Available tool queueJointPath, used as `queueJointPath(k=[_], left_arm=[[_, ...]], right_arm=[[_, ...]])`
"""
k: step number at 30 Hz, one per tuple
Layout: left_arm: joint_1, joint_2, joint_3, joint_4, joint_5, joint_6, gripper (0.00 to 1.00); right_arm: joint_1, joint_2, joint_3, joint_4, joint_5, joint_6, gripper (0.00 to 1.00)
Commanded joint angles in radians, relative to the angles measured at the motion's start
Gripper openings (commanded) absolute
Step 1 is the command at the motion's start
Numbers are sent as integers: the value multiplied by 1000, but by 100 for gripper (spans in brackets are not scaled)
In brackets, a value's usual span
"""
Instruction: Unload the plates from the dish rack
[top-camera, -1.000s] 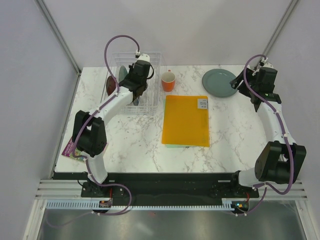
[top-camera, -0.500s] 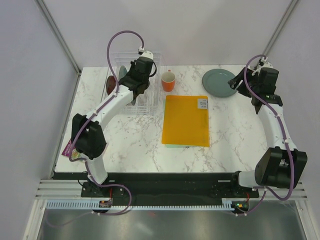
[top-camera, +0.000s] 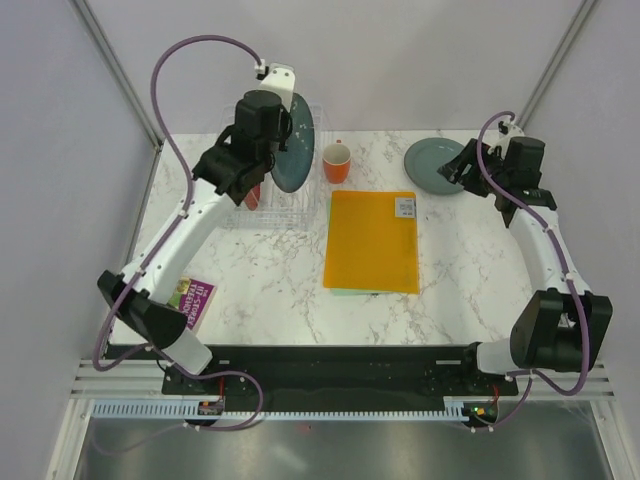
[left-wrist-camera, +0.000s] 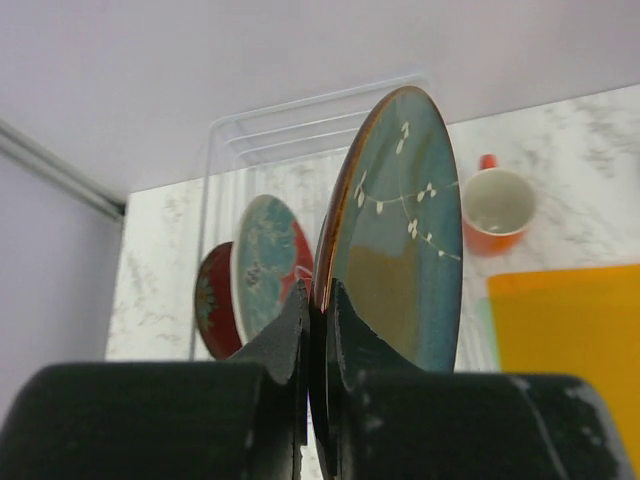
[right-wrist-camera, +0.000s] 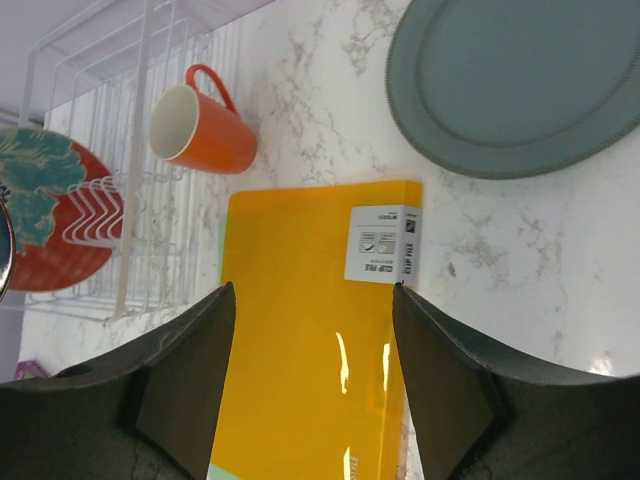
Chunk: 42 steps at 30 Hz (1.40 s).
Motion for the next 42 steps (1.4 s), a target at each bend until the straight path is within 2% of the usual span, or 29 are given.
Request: queueJointPath(k=[1,2,6,12,19,27,30,31,33,34,35,36,37,39,40,42], left_arm=[[2,-149,27,67,237,-224,2],[2,-157,13,69,310,-286,2],[4,-198,-97,171,439,-403,2],[5,-256,-310,355,614,-566,2],[5,-269,-462,542,705,-675,2],[7,-267,-531,682,768,-764,2],[7,-258,-548,707,783,-785,2],[7,-255,-562,716,785,-790,2],[7,-255,-573,727,786,-795,2],[7,-252,-579,734,786,-796,2],[7,-250,-582,736,785,-796,2],[8,-249,-582,738,785,-796,2],[8,-246,-584,735,785,-784,2],[10,-244,-582,718,773,-764,2],[11,-243,-575,702,765,-729,11],[13,-247,-567,632,721,-689,38]], right_arm=[[19,62,-29,98,-193,46,72],[20,68,-40,167,-260,68,73],[43,93,-92,336,-378,180,76],[94,82,-146,473,-432,258,79],[158,67,-195,560,-448,318,81],[198,74,-244,640,-454,367,81],[210,74,-247,667,-468,374,78],[217,77,-247,684,-475,380,68],[218,87,-252,718,-513,410,58],[220,91,-254,744,-520,421,34],[218,91,-257,744,-515,426,20],[218,90,-264,743,-508,426,8],[220,84,-267,743,-498,426,0],[218,73,-272,731,-480,405,0],[218,48,-267,671,-436,382,0],[217,24,-232,594,-382,322,0]])
